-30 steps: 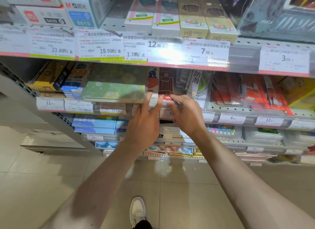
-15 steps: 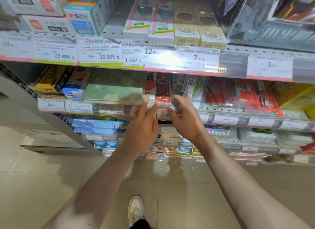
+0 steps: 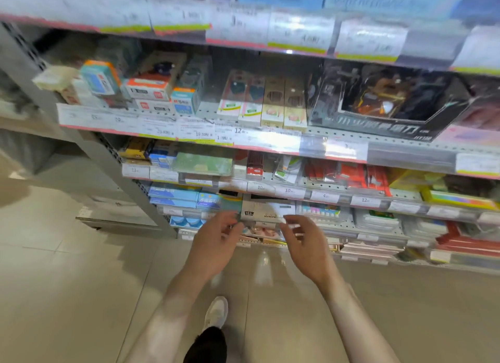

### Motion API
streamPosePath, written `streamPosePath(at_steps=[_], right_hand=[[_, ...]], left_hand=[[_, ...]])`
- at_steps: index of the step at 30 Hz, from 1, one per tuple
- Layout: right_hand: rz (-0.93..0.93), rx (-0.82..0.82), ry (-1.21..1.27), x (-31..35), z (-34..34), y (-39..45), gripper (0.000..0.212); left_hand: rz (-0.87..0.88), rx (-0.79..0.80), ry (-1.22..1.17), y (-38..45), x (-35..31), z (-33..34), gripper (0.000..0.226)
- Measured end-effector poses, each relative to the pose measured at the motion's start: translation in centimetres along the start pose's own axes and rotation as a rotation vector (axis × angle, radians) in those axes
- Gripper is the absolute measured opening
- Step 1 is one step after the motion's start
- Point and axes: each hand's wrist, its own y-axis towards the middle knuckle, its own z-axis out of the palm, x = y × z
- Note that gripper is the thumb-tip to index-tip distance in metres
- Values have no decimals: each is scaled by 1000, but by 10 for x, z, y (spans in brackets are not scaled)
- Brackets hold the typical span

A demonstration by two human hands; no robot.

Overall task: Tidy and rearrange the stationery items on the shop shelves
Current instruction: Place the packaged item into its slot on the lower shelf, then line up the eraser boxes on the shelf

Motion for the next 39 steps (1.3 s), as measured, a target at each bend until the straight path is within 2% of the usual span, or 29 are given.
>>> streamPosePath(at_steps=[5, 9, 16, 22, 26, 29, 32, 35, 39], right_hand=[[-37, -64, -13, 41, -9, -19, 22], [-27, -113, -30, 76, -1, -15, 24], [-39, -195, -41, 141, 39, 27, 24], [-152, -184, -27, 211, 67, 74, 13], [-253, -111, -4, 261, 92, 112, 17], [-290, -34, 69, 302, 113, 129, 16], [-283, 17, 140, 335, 136, 139, 19], [-254, 2, 201, 353, 156, 146, 26], [-171, -39, 312, 360, 173, 150, 32]], left_hand=[[-11, 29, -122, -11, -19, -36, 23], [23, 85, -161, 1, -23, -76, 24], [81, 30, -217, 49, -15, -152, 20], [108, -198, -237, 85, -16, -213, 18], [109, -421, -223, 111, -20, -258, 22], [93, -532, -317, 128, -29, -286, 24], [38, -513, -413, 147, -29, -303, 30], [-11, -410, -572, 163, -29, -309, 13], [-36, -323, -606, 170, -33, -310, 24]])
